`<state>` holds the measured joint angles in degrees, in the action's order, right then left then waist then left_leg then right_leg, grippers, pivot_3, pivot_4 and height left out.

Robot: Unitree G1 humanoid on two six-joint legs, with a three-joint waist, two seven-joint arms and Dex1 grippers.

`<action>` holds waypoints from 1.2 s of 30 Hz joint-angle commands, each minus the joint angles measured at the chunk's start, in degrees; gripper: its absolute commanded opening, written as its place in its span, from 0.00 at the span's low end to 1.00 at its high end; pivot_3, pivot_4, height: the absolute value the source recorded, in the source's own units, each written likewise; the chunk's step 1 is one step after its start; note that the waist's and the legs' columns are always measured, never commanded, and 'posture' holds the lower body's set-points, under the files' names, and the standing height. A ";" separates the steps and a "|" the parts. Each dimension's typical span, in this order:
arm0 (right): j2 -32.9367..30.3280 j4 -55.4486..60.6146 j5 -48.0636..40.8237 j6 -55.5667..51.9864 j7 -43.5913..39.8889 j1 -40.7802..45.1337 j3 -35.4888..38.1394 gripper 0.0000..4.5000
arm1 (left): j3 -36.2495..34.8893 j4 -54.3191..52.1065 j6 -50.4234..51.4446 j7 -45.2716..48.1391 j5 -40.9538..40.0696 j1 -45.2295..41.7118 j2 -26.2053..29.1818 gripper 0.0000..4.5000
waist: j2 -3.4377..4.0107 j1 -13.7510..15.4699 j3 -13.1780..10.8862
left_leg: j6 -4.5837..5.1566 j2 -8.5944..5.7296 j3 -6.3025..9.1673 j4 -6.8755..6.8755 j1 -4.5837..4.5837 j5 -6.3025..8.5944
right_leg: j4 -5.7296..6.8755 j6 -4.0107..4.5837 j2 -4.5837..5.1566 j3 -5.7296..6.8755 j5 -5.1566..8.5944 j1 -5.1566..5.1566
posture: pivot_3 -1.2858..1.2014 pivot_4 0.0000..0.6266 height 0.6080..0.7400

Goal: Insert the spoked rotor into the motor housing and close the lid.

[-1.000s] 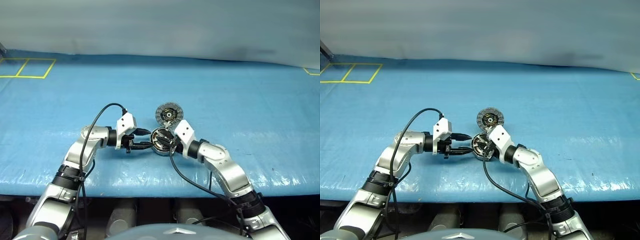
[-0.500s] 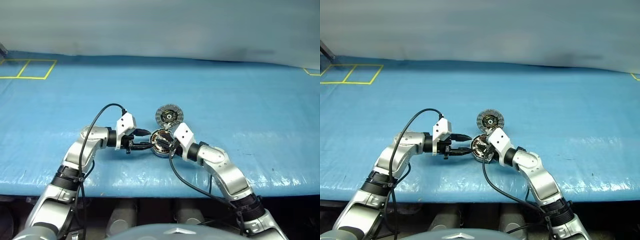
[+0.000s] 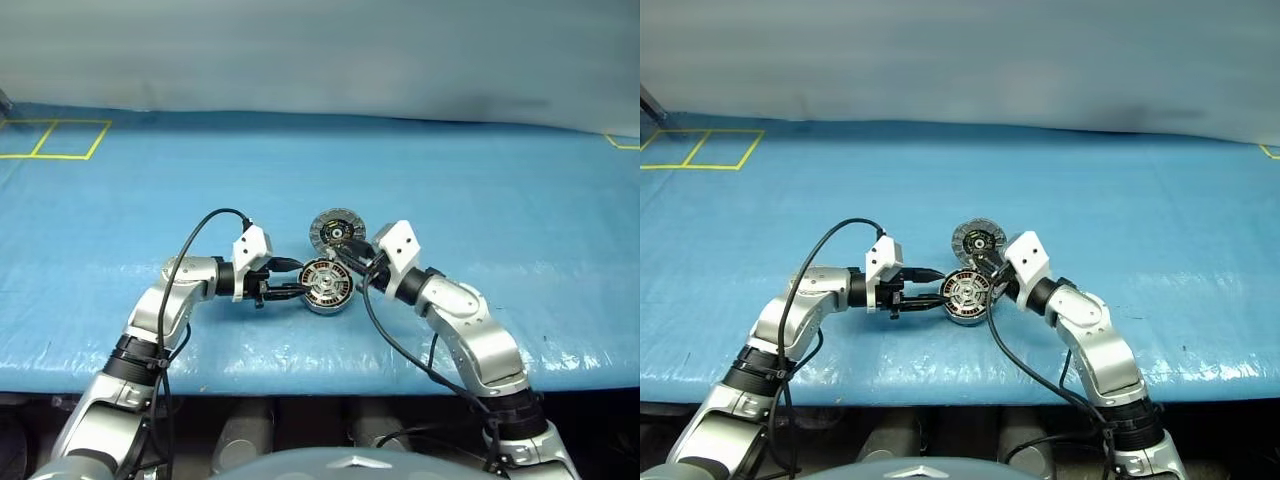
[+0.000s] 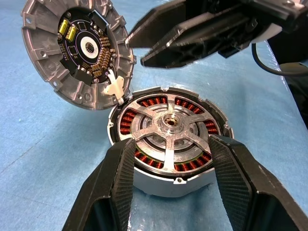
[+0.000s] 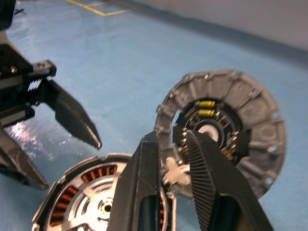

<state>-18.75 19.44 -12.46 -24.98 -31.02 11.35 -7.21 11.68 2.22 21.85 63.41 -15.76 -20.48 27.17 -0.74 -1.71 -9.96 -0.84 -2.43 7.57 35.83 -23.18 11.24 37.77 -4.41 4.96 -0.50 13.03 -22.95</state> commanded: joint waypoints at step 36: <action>4.11 -24.30 -12.31 -20.36 -5.64 21.52 7.77 0.01 | -7.88 -0.14 -0.44 -2.70 -8.81 3.64 -2.21 0.58 | 0.03 -1.09 -0.02 | -0.15 0.01 -0.15 -0.29 -0.37 -0.10 | 0.01 0.01 -0.10 -0.19 -0.40 -0.63 | 0.52 0.24 1.00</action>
<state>-14.48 -8.53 -22.88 -44.62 -35.40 33.14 0.49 5.08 2.29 21.95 60.71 -23.67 -16.24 24.61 -0.71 -2.80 -9.98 -0.99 -2.41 7.42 35.54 -23.55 11.14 37.78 -4.41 4.85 -0.69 12.62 -23.58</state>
